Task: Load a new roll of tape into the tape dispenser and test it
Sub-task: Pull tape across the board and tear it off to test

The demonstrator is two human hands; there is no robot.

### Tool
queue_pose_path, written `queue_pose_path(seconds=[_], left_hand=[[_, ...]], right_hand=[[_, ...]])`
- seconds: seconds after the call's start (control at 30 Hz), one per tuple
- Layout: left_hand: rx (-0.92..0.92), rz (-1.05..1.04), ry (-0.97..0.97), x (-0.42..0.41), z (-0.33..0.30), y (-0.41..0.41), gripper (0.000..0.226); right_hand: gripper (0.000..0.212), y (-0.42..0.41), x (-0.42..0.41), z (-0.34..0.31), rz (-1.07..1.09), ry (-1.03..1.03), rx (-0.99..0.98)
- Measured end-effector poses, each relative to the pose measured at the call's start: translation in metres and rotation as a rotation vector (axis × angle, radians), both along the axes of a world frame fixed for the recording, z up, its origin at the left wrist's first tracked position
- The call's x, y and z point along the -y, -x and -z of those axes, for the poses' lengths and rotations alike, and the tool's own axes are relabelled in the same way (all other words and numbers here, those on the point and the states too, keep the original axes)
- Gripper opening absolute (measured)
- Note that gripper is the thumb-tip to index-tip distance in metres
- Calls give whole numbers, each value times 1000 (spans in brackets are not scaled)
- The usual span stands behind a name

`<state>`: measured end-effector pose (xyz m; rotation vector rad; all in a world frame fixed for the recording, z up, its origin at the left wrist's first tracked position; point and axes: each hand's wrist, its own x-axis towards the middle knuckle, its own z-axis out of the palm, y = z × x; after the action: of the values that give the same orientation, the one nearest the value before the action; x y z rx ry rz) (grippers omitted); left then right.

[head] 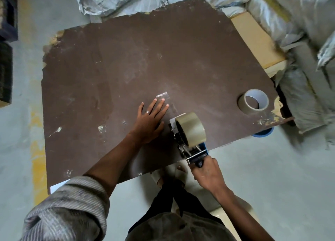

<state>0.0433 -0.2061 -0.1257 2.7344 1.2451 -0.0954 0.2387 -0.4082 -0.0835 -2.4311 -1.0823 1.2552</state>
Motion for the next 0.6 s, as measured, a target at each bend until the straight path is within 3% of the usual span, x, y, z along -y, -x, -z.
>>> queue_pose_path(seconds=[0.17,0.47,0.6], left_hand=[[59,122,-53,25,3,-2,61],[27,72,-12,34,2,-8,55],[28,23,-10,38,2,-9,50]], right_hand=[[37,-1,3,1,9,-11,-55],[36,1,4,-9,-1,-106,-106],[23,-4,10,-4,-17,-91,-94]])
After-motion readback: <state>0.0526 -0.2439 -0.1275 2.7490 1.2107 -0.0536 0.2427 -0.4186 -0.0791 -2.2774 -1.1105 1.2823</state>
